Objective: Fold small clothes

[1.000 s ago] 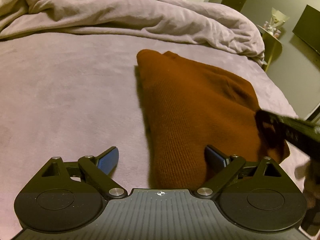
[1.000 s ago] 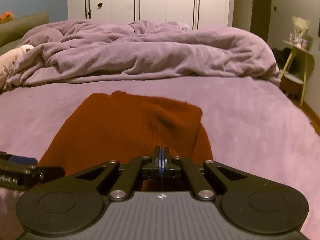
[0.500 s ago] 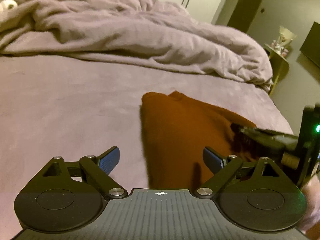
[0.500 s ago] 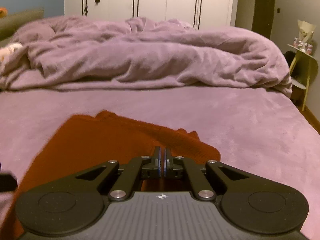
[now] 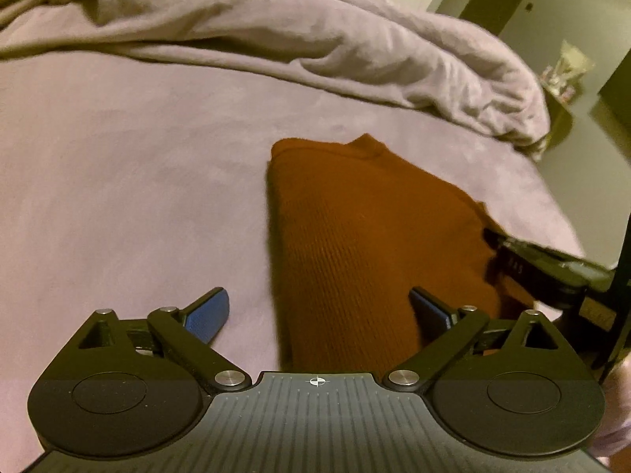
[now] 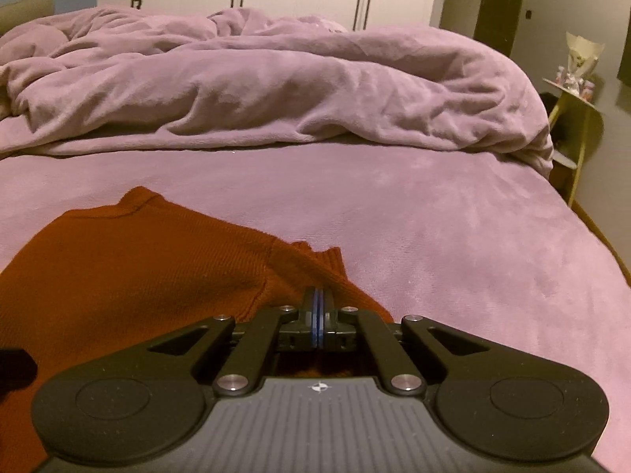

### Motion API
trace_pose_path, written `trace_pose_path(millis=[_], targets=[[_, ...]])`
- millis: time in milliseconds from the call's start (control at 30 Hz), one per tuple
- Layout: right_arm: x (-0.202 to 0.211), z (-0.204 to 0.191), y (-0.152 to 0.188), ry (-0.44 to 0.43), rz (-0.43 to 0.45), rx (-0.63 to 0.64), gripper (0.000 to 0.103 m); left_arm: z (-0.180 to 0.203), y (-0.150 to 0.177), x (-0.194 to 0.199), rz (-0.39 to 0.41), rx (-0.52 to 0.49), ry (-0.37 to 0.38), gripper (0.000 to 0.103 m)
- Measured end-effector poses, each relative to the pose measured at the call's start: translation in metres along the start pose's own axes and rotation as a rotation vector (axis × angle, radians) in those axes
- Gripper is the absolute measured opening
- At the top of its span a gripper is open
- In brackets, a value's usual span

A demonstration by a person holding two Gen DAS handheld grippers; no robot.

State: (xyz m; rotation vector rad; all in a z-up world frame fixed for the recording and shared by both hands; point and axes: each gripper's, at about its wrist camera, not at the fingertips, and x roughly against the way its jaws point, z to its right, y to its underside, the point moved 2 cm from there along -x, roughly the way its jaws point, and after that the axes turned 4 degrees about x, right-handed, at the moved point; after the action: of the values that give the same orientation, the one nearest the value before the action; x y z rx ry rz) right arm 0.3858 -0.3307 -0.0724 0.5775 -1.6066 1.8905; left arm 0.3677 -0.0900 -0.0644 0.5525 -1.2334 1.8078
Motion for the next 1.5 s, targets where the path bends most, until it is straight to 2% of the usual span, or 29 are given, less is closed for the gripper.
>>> trace_pose_path(millis=[67,133,167,200,300,400,433,533,667,767,833,867,967,1067,1133,1267,1367,1400,1500], targets=[[0.021,-0.002,0.003,-0.019,0.008,0.013,0.005,-0.003,0.007,0.021,0.005,-0.007,0.031,0.099],[0.060,0.004,0.016,-0.076,0.057,-0.035,0.021,-0.005,0.025,0.050,0.032,-0.035,0.063,0.099],[0.080,0.008,0.026,-0.111,0.084,-0.080,0.037,-0.004,0.034,0.060,0.039,-0.056,0.070,0.099],[0.104,0.014,0.041,-0.150,0.115,-0.141,0.042,-0.002,0.047,0.070,0.050,-0.082,0.068,0.100],[0.148,0.024,0.083,-0.212,0.134,-0.270,0.044,0.002,0.084,0.081,0.044,-0.124,0.015,0.100],[0.166,0.034,0.116,-0.237,0.103,-0.407,0.044,0.011,0.102,0.068,-0.001,-0.151,-0.043,0.099],[0.168,0.038,0.121,-0.238,0.091,-0.446,0.044,0.014,0.102,0.067,0.011,-0.156,-0.057,0.099],[0.163,0.047,0.125,-0.323,0.051,-0.577,0.044,0.022,0.096,0.063,0.063,-0.176,-0.095,0.099],[0.145,0.050,0.124,-0.391,0.008,-0.668,0.044,0.019,0.090,0.048,0.026,-0.133,-0.143,0.099],[0.127,0.051,0.131,-0.459,-0.026,-0.786,0.043,0.012,0.087,0.048,0.042,-0.112,-0.132,0.099],[0.121,0.051,0.131,-0.467,-0.028,-0.819,0.031,0.007,0.086,0.052,0.050,-0.082,-0.113,0.098],[0.119,0.052,0.130,-0.468,-0.022,-0.831,0.012,0.004,0.085,0.055,0.055,-0.064,-0.099,0.096],[0.116,0.057,0.134,-0.485,-0.013,-0.868,0.009,-0.007,0.081,0.059,0.050,-0.016,-0.046,0.093],[0.116,0.057,0.135,-0.460,-0.031,-0.761,0.008,-0.022,0.076,0.068,0.038,0.015,-0.016,0.092],[0.124,0.061,0.132,-0.450,-0.032,-0.671,0.013,-0.031,0.072,0.076,0.016,0.046,0.035,0.092],[0.143,0.085,0.125,-0.384,0.016,-0.567,0.060,-0.036,0.061,0.096,0.062,0.045,0.090,0.096],[0.138,0.108,0.117,-0.395,0.030,-0.600,0.065,-0.044,0.044,0.096,0.093,0.117,0.170,0.097],[0.132,0.112,0.113,-0.422,0.024,-0.601,0.069,-0.047,0.038,0.090,0.082,0.155,0.209,0.097],[0.094,0.115,0.097,-0.526,-0.031,-0.602,0.074,-0.052,0.021,0.055,0.003,0.276,0.321,0.097]])
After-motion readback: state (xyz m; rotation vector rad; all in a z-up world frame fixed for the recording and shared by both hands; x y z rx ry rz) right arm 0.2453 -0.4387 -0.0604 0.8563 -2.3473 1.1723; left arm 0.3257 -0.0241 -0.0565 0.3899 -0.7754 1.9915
